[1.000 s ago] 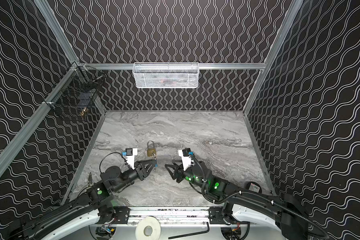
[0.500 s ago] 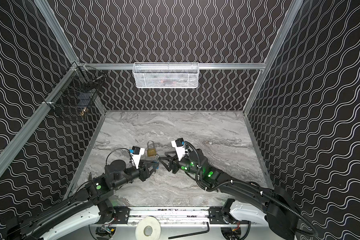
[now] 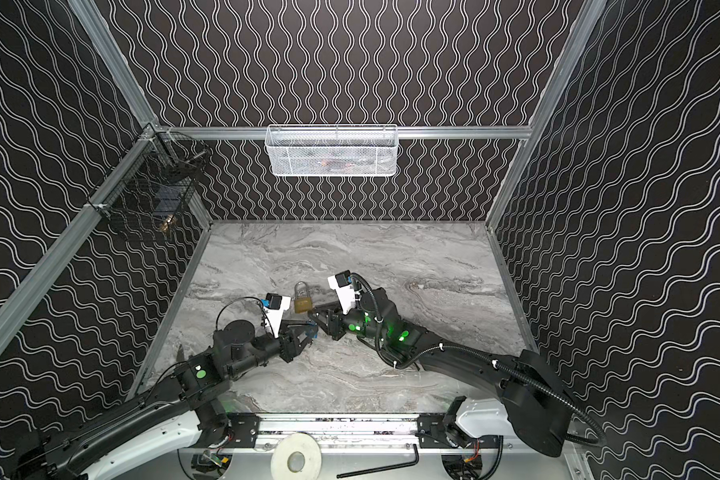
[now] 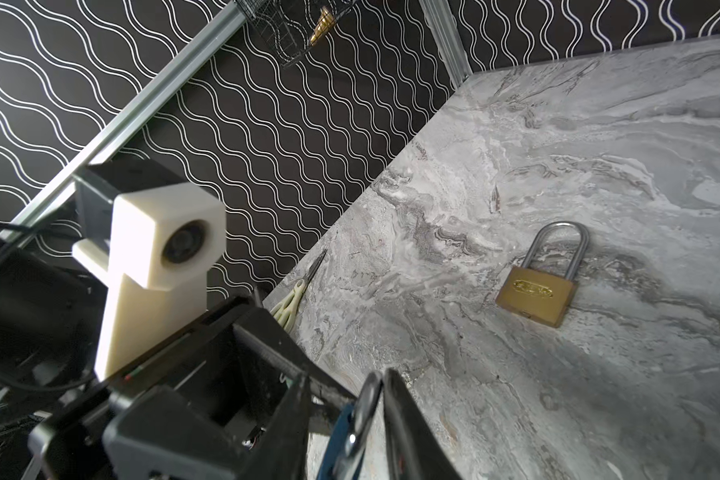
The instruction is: Unlock with the key
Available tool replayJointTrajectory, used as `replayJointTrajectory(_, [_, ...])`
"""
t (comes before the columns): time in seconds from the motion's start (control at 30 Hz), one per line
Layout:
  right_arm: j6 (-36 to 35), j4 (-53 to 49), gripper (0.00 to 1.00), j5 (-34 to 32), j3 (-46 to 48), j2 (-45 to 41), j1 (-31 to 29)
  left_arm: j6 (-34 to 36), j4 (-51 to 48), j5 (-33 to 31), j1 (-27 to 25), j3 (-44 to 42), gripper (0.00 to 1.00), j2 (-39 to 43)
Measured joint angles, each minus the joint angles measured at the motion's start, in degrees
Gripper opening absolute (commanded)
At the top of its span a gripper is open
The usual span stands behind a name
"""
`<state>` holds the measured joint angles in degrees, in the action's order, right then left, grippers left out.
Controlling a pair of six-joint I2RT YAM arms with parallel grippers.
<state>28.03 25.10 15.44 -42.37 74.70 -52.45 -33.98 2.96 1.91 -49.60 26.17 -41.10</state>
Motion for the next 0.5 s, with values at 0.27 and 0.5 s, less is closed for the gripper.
replayJointTrajectory(0.27, [0.1, -3.4, 0.23, -1.3, -2.8, 1.5, 0.0, 0.0, 0.0, -2.0, 0.0, -0.1, 0.0, 0.4])
replayJointTrajectory(0.5, [1.1, -4.7, 0.11, -1.0, -4.3, 3.2, 0.0, 0.3, -0.6, -4.1, 0.0, -0.1, 0.0, 0.5])
